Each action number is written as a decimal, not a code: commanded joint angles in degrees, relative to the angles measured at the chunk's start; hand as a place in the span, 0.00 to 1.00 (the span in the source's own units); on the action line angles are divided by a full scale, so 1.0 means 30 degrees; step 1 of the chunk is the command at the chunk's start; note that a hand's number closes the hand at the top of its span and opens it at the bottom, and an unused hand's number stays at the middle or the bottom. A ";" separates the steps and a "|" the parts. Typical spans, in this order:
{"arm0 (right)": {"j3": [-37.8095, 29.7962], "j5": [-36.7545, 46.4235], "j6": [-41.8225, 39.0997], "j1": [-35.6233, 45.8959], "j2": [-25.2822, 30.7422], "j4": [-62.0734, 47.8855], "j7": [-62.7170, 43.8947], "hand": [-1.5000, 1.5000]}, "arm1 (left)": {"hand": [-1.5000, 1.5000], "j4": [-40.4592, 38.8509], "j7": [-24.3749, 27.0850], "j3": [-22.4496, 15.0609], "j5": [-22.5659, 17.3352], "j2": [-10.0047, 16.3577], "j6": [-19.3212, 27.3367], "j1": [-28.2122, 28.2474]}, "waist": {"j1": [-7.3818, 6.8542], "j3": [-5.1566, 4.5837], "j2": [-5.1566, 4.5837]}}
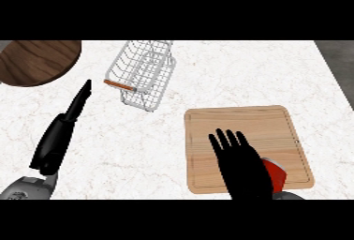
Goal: Pick the tomato from the cutting board and place it in the tiered basket
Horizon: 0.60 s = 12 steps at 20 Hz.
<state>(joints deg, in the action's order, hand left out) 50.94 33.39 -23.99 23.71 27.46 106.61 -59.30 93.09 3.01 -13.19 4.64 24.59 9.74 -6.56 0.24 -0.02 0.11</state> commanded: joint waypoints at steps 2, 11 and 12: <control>-0.1253 0.1501 -0.0716 0.0243 -0.1159 -0.0653 -0.1375 0.00 | 0.50 0.0246 0.0442 0.0903 -0.0459 0.0209 -0.0987 0.0463 | -0.0170 0.0002 -0.0017; -0.2571 0.3859 -0.0891 -0.2153 -0.1535 -0.1229 0.1395 0.00 | 0.50 -0.0927 0.0636 0.1834 0.0267 -0.0687 -0.1949 -0.0116 | -0.0063 0.0005 -0.0035; -0.2228 0.4378 -0.0131 -0.2758 -0.1538 -0.1956 0.1891 0.00 | 0.50 0.1645 -0.0308 0.1233 0.0626 -0.0883 -0.1426 0.1229 | -0.0161 0.0012 -0.0012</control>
<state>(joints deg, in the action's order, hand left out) 43.67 42.80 -25.69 18.66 24.16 103.34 -53.67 94.04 3.21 -10.34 6.67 22.25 6.46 -5.21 -0.05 -0.01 0.06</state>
